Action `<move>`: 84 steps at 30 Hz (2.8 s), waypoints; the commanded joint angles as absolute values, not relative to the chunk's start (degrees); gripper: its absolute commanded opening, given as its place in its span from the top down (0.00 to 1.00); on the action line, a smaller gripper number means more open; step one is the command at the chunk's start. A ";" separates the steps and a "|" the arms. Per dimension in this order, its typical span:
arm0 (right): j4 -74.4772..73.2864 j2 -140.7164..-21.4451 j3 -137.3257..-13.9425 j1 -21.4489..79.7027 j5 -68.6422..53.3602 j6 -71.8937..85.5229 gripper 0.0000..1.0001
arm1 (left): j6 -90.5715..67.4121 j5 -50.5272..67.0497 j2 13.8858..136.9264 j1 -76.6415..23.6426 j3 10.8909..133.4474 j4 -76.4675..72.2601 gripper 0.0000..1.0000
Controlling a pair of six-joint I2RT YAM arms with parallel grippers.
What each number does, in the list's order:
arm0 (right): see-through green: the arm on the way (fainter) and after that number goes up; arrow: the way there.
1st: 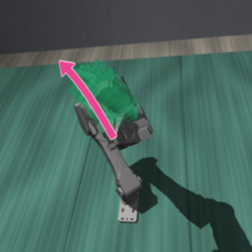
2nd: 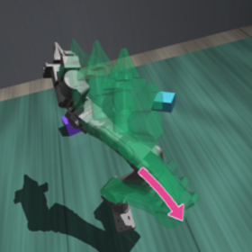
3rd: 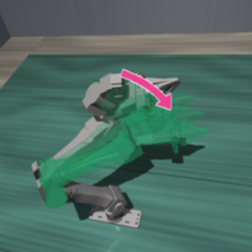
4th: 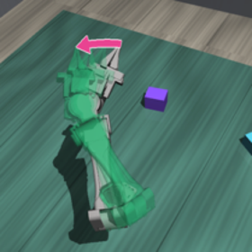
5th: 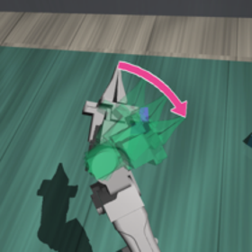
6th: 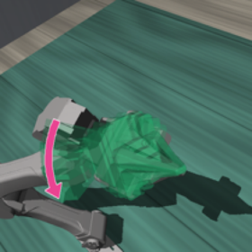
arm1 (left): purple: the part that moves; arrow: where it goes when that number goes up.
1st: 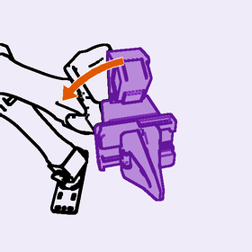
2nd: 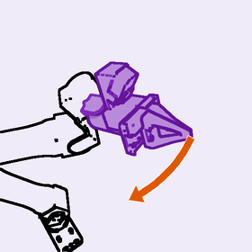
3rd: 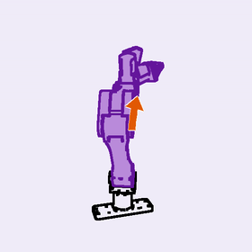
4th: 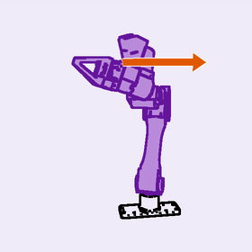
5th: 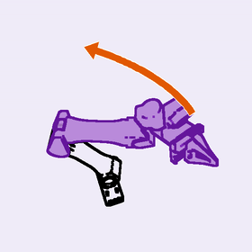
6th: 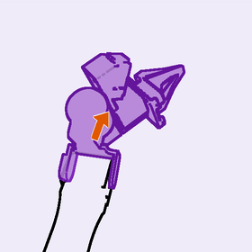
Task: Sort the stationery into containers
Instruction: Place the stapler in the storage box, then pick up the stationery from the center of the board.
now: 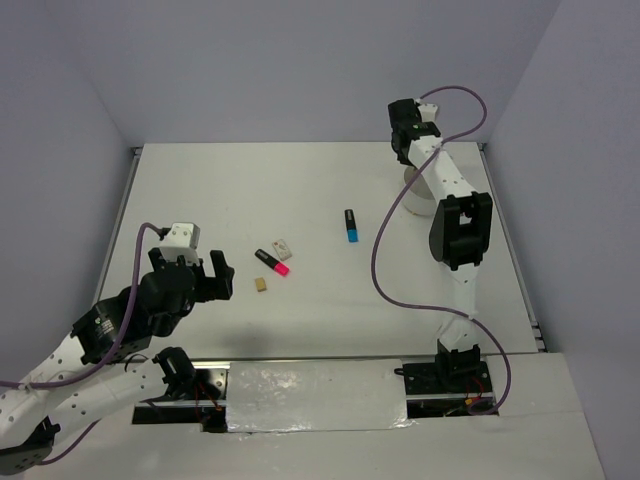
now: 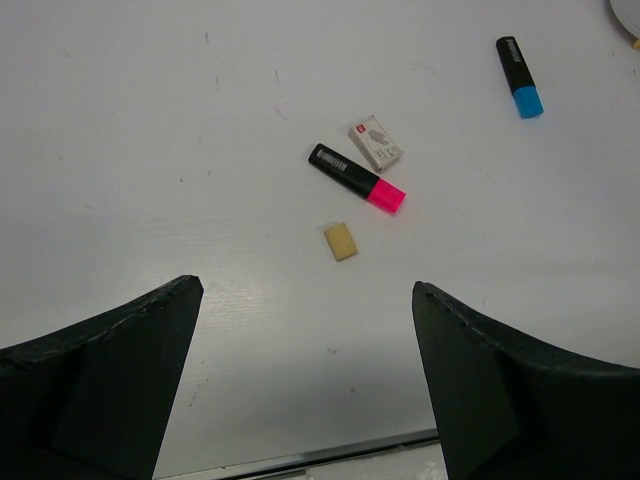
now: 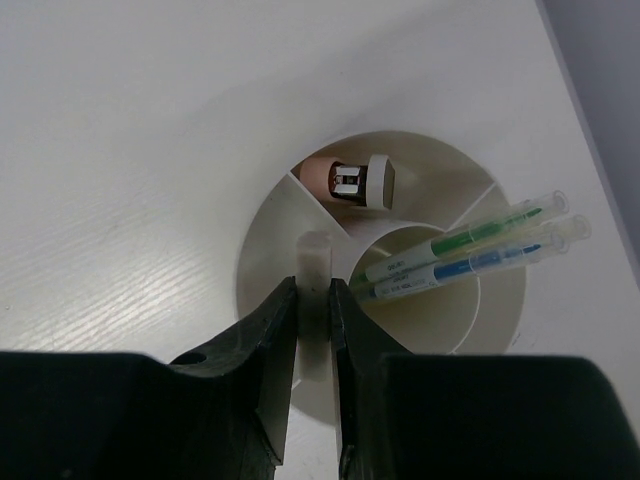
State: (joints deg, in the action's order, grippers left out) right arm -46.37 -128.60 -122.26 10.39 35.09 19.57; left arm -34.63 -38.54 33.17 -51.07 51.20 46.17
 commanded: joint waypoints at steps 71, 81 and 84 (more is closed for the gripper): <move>-30.50 -125.77 -98.44 65.48 21.62 31.64 0.47 | -42.98 -49.75 22.15 -50.54 52.47 51.15 0.01; -30.93 -128.23 -99.14 65.39 20.56 32.34 0.52 | -42.89 -49.66 22.15 -50.62 52.47 51.15 0.01; -29.63 -127.45 -98.09 65.39 20.39 31.99 0.81 | -42.80 -49.57 22.15 -50.54 52.47 51.06 0.01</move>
State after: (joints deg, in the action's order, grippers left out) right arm -29.85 -127.04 -97.12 65.60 19.55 31.33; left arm -43.66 -49.45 21.74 -50.76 51.27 52.73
